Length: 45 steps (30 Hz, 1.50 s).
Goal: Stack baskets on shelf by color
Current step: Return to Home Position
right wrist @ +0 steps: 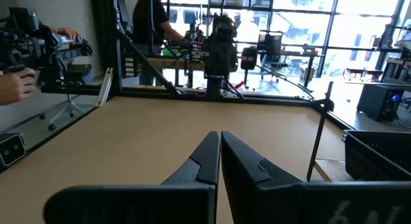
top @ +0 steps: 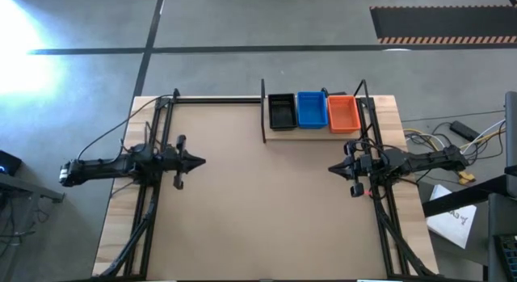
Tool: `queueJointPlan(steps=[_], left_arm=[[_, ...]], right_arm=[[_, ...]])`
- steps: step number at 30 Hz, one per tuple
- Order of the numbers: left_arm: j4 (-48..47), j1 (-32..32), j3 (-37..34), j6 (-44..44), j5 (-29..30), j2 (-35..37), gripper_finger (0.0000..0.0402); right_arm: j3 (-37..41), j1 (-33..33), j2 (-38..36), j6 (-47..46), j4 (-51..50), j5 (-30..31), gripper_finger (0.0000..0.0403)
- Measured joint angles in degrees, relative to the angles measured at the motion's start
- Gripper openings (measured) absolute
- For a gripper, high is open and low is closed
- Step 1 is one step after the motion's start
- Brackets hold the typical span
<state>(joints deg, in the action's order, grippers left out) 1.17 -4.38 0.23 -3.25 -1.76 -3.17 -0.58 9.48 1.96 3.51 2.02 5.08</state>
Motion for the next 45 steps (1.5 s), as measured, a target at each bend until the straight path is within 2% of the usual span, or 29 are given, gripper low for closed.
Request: queueJointPlan(steps=[6, 16, 23, 45], left_arm=[[-0.2, 0.1, 0.0, 6.5, -0.2, 1.9, 0.0], [-0.4, 0.0, 0.0, 6.6, 0.0, 2.0, 0.0], [4.1, 0.0, 0.0, 6.6, 0.0, 1.9, 0.0], [4.7, 0.0, 0.0, 6.7, 0.0, -0.1, 0.0]], right_arm=[[0.0, 0.0, 0.0, 0.0, 0.0, 0.0, 0.0009], [0.0, 0.0, 0.0, 0.0, 0.0, 0.0, 0.0009], [0.0, 0.0, 0.0, 0.0, 0.0, 0.0, 0.0009], [0.0, 0.0, 0.0, 0.0, 0.0, 0.0, 0.0009]])
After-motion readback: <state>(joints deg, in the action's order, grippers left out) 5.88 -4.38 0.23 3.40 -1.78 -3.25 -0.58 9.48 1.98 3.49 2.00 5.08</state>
